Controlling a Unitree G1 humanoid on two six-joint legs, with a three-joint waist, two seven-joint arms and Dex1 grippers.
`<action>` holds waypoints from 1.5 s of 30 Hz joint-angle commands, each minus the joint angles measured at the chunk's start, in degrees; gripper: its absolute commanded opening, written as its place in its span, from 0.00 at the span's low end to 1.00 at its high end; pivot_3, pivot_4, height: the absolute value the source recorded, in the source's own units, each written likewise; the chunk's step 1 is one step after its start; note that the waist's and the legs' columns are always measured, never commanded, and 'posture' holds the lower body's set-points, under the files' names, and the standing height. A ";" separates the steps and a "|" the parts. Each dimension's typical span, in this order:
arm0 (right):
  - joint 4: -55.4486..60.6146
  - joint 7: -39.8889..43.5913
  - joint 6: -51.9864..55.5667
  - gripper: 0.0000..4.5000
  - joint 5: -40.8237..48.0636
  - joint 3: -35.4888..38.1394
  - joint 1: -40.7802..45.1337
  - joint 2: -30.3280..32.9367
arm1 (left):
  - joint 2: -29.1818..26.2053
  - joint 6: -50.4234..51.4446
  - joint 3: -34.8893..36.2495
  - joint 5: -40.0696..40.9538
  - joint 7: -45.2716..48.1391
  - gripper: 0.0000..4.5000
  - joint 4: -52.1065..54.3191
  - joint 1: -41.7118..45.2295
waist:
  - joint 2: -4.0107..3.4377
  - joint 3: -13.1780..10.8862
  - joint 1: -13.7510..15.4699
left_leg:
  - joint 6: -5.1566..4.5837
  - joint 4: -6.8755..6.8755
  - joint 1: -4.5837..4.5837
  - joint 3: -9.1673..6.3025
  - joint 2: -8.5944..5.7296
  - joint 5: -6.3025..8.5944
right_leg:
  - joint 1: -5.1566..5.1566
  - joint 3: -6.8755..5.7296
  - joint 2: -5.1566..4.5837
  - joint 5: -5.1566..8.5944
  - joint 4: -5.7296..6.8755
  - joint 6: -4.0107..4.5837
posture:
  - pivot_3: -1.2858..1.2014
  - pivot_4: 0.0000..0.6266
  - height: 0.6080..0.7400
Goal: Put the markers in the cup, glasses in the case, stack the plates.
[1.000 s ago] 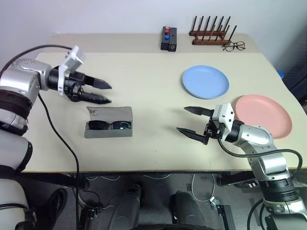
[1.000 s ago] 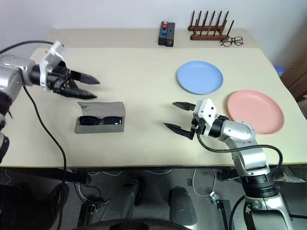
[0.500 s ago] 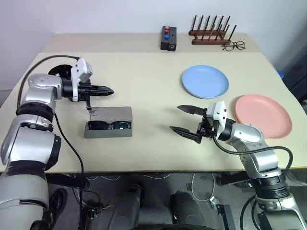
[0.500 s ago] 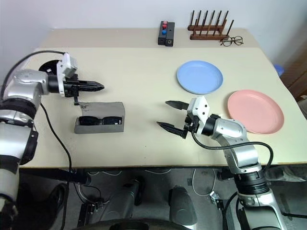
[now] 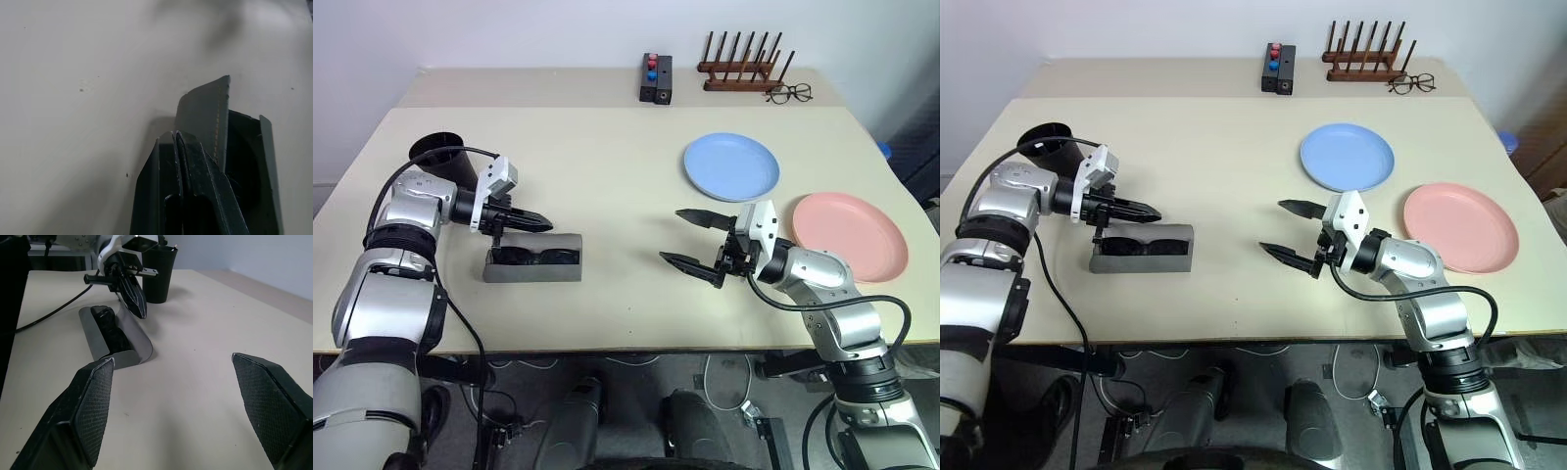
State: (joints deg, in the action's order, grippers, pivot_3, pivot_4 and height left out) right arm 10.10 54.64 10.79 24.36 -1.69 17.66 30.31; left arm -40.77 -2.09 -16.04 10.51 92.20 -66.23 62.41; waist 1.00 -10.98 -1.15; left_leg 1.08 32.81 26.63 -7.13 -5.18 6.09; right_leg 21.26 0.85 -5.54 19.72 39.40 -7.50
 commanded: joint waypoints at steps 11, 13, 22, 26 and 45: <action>1.32 -0.18 -1.39 0.87 -0.25 1.14 0.35 0.26 | -7.84 7.77 -11.40 11.34 0.30 0.00 19.70 -10.78 | -0.03 0.01 0.20 | 0.01 -0.04 -0.05 -0.01 0.01 0.01 | 0.05 0.07 -0.06 0.01 -0.05 0.04 | 0.52 0.24 1.00; 1.36 -0.72 -1.01 0.87 -0.31 1.21 0.44 0.14 | -7.06 6.89 -9.77 11.85 0.30 0.00 20.01 -11.24 | -0.04 0.02 0.17 | 0.01 -0.05 -0.05 -0.02 0.02 0.01 | 0.05 0.07 -0.07 0.02 -0.05 0.05 | 0.52 0.24 1.00; -3.02 -7.22 0.71 0.87 -0.88 4.60 3.81 -0.49 | -0.11 12.36 11.17 17.72 -1.17 0.73 13.92 -0.69 | 0.01 -0.01 0.24 | 0.01 0.04 0.13 -0.09 0.01 0.00 | 0.14 -0.05 -0.03 0.01 -0.07 0.03 | 0.52 0.24 1.00; -5.77 -12.17 1.42 0.87 -2.24 8.28 4.59 0.79 | 2.24 12.08 15.30 18.06 -2.62 0.99 22.25 -3.73 | -0.03 0.02 0.12 | 0.00 -0.02 0.02 -0.01 -0.01 0.00 | -0.04 -0.02 -0.04 0.00 -0.06 0.02 | 0.52 0.24 1.00; -3.15 -11.68 24.90 0.87 -4.62 18.46 -10.18 25.10 | 7.61 20.12 18.47 21.10 -11.01 0.99 52.38 -20.66 | -0.09 0.02 0.37 | -0.01 0.00 0.02 0.07 0.03 0.00 | -0.14 0.09 -0.13 0.02 -0.05 0.05 | 0.52 0.24 1.00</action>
State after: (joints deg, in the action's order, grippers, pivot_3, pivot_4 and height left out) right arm 6.55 42.14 34.57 19.85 13.45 7.69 53.25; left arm -33.31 18.04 0.92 30.32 81.83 -16.42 42.05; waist 0.91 -10.97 -0.78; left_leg 1.07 32.81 26.65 -7.05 -5.15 6.10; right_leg 21.11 0.95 -5.68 19.74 39.34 -7.44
